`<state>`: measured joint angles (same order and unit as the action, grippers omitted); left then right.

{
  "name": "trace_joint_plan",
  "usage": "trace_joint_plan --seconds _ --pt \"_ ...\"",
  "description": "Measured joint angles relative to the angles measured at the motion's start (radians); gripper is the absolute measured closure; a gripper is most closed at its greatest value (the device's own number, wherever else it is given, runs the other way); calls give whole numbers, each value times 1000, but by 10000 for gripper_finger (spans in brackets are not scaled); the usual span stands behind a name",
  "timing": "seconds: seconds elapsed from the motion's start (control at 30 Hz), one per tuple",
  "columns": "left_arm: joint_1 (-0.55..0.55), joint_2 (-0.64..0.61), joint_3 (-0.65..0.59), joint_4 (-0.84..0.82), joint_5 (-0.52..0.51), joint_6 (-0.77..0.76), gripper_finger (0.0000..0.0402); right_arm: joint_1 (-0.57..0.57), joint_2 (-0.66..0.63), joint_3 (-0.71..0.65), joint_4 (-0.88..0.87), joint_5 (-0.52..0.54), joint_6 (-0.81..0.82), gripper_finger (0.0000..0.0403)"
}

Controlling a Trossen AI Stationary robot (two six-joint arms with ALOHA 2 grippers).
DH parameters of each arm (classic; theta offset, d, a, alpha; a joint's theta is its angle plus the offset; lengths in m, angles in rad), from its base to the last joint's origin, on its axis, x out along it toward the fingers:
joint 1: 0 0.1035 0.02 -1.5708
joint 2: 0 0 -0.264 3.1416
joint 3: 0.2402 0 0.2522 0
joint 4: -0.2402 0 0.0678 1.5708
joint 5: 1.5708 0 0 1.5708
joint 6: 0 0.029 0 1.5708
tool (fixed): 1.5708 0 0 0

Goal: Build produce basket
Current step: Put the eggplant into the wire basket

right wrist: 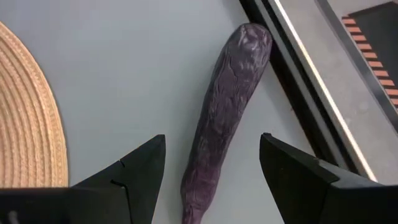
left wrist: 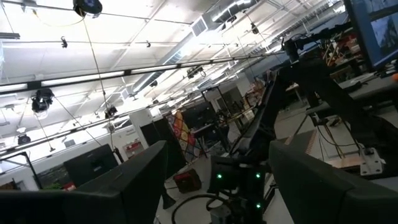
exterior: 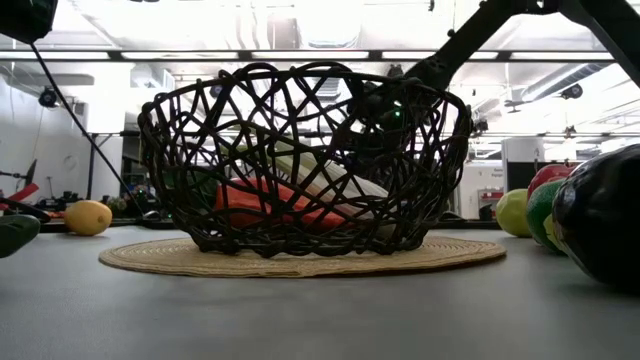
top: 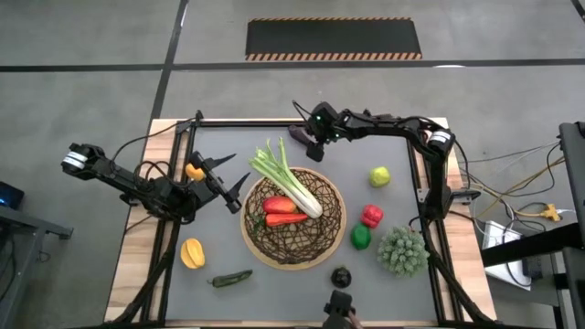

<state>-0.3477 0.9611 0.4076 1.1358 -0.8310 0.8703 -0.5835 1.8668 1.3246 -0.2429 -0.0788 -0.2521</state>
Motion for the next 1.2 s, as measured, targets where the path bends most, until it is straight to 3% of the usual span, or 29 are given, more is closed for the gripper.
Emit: trace_joint_plan --seconds 0.77,1.2 --pt "0 0 0 1 0 0 139 0 0 -38 29 0 -2 179" --pt "0 0 0 1 0 0 139 0 0 -118 154 4 -4 179"
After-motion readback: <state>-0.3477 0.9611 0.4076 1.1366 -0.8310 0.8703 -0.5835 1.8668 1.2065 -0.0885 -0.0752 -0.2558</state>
